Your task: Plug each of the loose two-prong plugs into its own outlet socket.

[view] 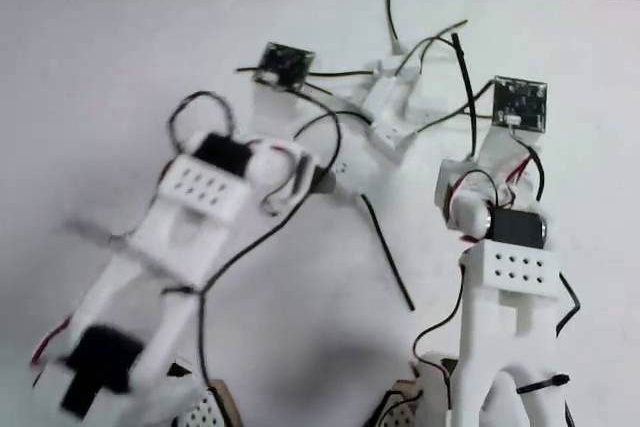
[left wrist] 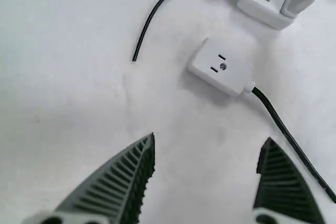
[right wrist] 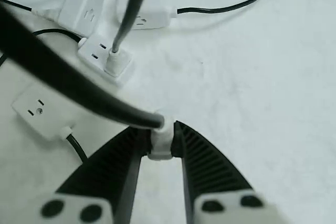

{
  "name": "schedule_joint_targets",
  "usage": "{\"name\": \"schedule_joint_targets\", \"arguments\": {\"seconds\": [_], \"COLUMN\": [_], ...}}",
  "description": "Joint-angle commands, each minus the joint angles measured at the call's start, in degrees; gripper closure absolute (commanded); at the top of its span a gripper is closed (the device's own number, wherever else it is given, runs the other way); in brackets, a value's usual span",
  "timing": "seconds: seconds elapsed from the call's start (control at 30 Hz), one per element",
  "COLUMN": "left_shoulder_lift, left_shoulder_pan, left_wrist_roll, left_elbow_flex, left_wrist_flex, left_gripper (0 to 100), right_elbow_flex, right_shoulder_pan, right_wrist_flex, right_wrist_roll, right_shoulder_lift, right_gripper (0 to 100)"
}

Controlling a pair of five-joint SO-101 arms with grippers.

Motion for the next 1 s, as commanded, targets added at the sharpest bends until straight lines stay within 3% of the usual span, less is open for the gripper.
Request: {"name": "schedule_joint_targets", "arguments": {"seconds": [0.0, 0.47, 0.8, 0.97], "left_shoulder_lift": [11.9, 40.6, 54.2, 58.5], "left_shoulder_pan": [3.5, 5.1, 5.0, 4.6], "left_wrist_roll": [5.0, 9.1, 8.9, 2.7], "left_elbow_flex": [-11.3, -34.4, -49.6, -58.5], "left_wrist_flex": [0.0, 0.9, 10.2, 19.1], "left_gripper": [69, 69, 69, 80], "right_elbow_flex": [-3.3, -3.0, -3.0, -3.0], "right_shoulder_pan": [0.9, 0.8, 0.7, 0.7], "right_wrist_flex": [-1.2, -1.0, -0.8, -0.7], "right_wrist_roll": [-0.4, 0.0, 0.1, 0.1], "right_shoulder_lift": [-1.8, -1.6, -1.5, -1.5], "right_gripper": [98.2, 98.2, 98.2, 98.2]}}
